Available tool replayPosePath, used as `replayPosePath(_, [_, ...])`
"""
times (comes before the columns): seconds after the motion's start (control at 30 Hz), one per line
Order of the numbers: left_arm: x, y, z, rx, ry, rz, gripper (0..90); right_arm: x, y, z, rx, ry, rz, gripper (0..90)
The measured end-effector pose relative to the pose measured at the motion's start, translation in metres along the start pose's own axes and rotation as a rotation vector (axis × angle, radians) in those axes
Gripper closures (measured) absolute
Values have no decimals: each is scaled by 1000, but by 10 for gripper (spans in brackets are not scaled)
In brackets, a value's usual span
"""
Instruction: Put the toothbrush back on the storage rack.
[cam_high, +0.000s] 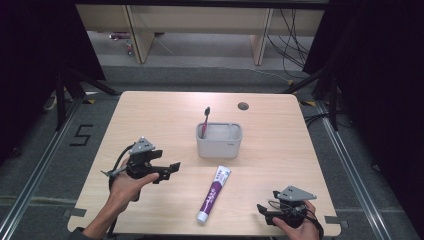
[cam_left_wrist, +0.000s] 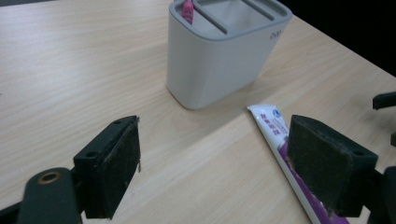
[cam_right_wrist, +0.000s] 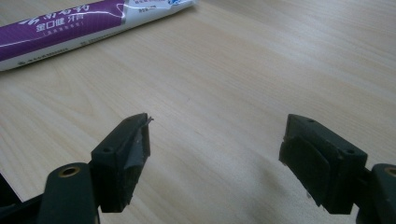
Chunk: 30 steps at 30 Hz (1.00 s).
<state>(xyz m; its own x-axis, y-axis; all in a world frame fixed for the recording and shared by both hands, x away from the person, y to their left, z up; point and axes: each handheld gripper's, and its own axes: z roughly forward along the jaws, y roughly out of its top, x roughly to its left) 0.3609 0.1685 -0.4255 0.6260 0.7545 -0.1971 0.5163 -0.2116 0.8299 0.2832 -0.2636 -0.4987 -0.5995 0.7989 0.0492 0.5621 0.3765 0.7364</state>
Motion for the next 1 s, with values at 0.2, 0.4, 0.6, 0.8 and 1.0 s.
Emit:
replayPosePath(0.2, [0,-16,-9,-1,-6,6,171,0,0,1,-8,7,3,241])
replayPosePath(0.4, [-3,-31,-18,-6,-32,18,170,0,0,0,-1,0,-5,241])
replayPosePath(0.6, [-4,-46,-27,-6,-8,39,160,0,0,-1,-2,-3,2,241])
replayPosePath(0.8, [-3,-62,-28,29,-16,45,160,-1,-2,-1,-7,-8,7,239])
replayPosePath(1.0, [-4,-78,-32,65,-26,49,160,-1,-4,-4,-6,-8,20,239])
